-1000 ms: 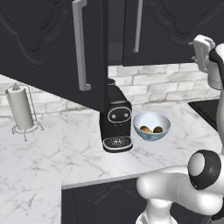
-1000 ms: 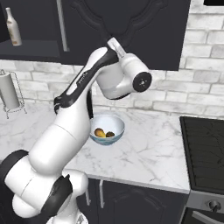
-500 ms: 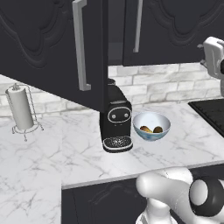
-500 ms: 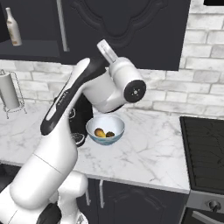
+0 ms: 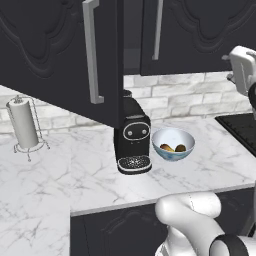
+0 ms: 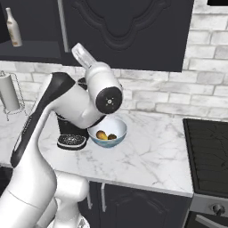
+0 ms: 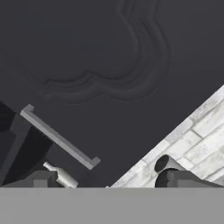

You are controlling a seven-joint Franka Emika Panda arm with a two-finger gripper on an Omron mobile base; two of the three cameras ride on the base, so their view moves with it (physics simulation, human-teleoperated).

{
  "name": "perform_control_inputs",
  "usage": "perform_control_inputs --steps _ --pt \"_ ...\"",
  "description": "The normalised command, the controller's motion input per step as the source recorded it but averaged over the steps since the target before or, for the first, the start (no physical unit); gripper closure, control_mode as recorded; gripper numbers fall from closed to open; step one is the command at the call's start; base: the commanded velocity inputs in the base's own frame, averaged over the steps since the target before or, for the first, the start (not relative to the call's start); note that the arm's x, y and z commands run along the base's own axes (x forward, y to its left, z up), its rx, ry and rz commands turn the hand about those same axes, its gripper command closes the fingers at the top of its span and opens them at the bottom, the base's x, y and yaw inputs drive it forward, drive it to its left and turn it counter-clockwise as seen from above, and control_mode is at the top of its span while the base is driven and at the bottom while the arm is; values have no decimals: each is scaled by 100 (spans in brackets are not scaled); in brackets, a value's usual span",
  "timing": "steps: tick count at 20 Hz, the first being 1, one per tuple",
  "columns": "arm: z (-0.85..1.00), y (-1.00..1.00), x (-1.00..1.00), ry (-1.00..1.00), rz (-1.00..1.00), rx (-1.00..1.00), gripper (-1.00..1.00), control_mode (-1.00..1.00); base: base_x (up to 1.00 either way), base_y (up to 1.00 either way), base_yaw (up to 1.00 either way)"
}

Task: Open the cabinet. Pick the kiwi and pear from the cabinet and place them into the bowl. Then close the cabinet.

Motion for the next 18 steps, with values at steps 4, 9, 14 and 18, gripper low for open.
perform_control_inputs --steps 4,9,14,18 --pt "0 72 -49 0 0 -5 -100 -100 0 0 0" --pt "1 66 -47 0 0 -4 -100 -100 0 0 0" --pt "1 56 -31 0 0 -1 -100 -100 0 0 0" --pt "0 47 -24 0 -4 0 -100 -100 0 0 0"
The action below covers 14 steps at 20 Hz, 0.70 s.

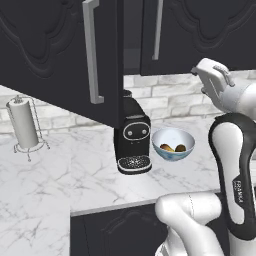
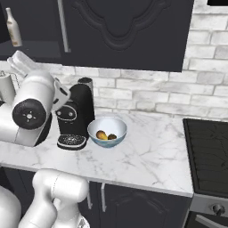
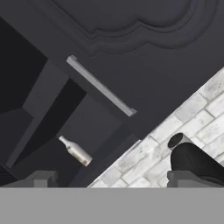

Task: Open the cabinet. Pick the kiwi and pear from the cabinet and place them into the bowl. Then close the cabinet.

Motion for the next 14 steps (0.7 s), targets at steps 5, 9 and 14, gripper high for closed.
perform_control_inputs --steps 5,9,14 --pt "0 41 -41 0 -7 0 -100 -100 0 0 0" --pt "0 41 -49 0 -8 0 -100 -100 0 0 0" --pt "0 48 -40 0 -7 0 -100 -100 0 0 0"
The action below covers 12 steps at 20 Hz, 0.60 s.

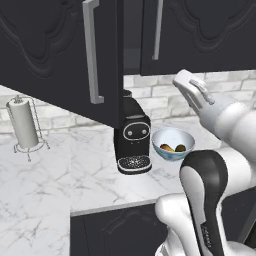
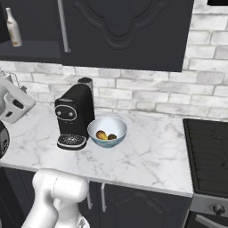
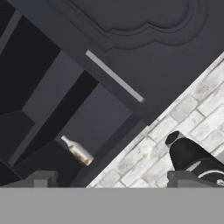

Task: Open the cabinet. Pick the kiwi and pear from the cabinet and place them into the bowl. Then close the cabinet.

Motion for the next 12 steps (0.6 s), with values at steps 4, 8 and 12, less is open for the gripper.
perform_control_inputs --steps 4,8,12 --pt "0 46 -34 0 -7 0 -100 -100 0 0 0" --pt "0 41 -35 0 -8 0 -100 -100 0 0 0" --pt "-3 46 -25 2 -8 0 -100 -100 0 0 0"
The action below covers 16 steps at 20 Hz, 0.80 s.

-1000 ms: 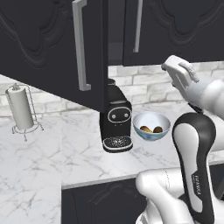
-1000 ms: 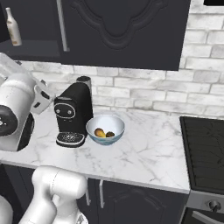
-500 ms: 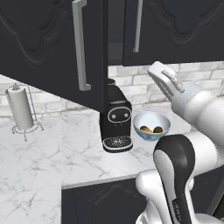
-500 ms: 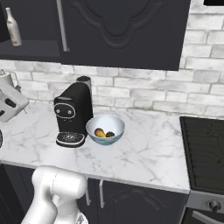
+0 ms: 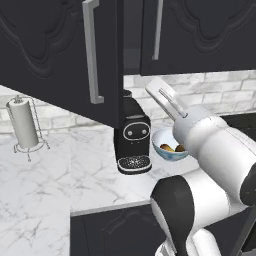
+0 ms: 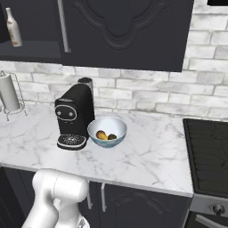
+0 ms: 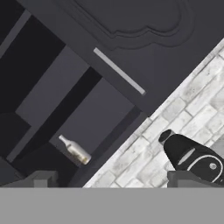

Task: Open the cabinet. Pick the kiwi and pear from the cabinet and place them into the bowl. Then close the cabinet.

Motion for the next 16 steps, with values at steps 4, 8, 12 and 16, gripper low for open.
perform_control_inputs --steps 4,8,12,16 --pt "-8 47 -14 1 -7 0 -100 -100 0 0 0" --pt "-11 52 -14 0 -6 0 -100 -100 0 0 0" --pt "-13 55 -9 0 -6 0 -100 -100 0 0 0" --pt "-19 50 0 0 -6 0 -100 -100 0 0 0"
